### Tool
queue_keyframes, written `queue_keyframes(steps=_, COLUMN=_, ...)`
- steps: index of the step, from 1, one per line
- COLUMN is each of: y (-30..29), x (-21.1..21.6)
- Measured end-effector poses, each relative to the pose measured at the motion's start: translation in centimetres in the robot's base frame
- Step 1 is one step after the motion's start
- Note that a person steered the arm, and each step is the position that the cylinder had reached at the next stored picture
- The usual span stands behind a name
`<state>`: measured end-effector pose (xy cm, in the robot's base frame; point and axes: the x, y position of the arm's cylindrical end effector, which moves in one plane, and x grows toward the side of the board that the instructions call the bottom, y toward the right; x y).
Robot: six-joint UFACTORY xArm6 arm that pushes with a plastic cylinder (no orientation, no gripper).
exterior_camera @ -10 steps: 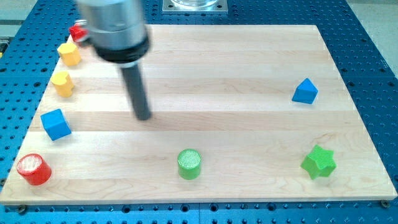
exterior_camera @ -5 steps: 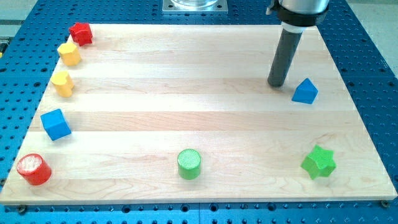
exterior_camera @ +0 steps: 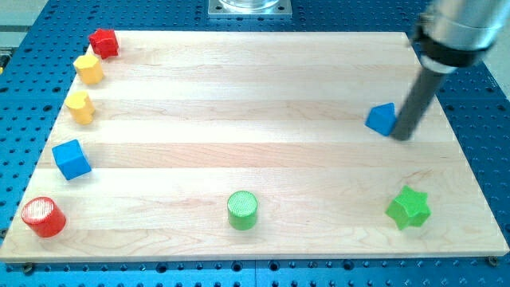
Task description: Keep green blocks and triangle in a diagonal line
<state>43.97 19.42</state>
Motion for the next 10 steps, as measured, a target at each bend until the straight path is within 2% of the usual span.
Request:
queue_keyframes(steps=1, y=0.8, x=-2.7)
queue_keyframes(steps=2, y=-5.8, x=-3.5)
queue_keyframes(steps=3, y=-5.0, x=-3.4)
queue_keyframes(steps=4, y=-6.9, x=-5.7)
queue_keyframes(steps=5, y=-15.3, x=-4.0)
queue_keyframes(steps=6, y=-27.0, x=1.6)
queue_keyframes(steps=7, y=-29.2, x=6.1)
queue_keyframes(steps=9, y=-30.5, x=11.0)
queue_keyframes(steps=10, y=-30.4, x=11.5)
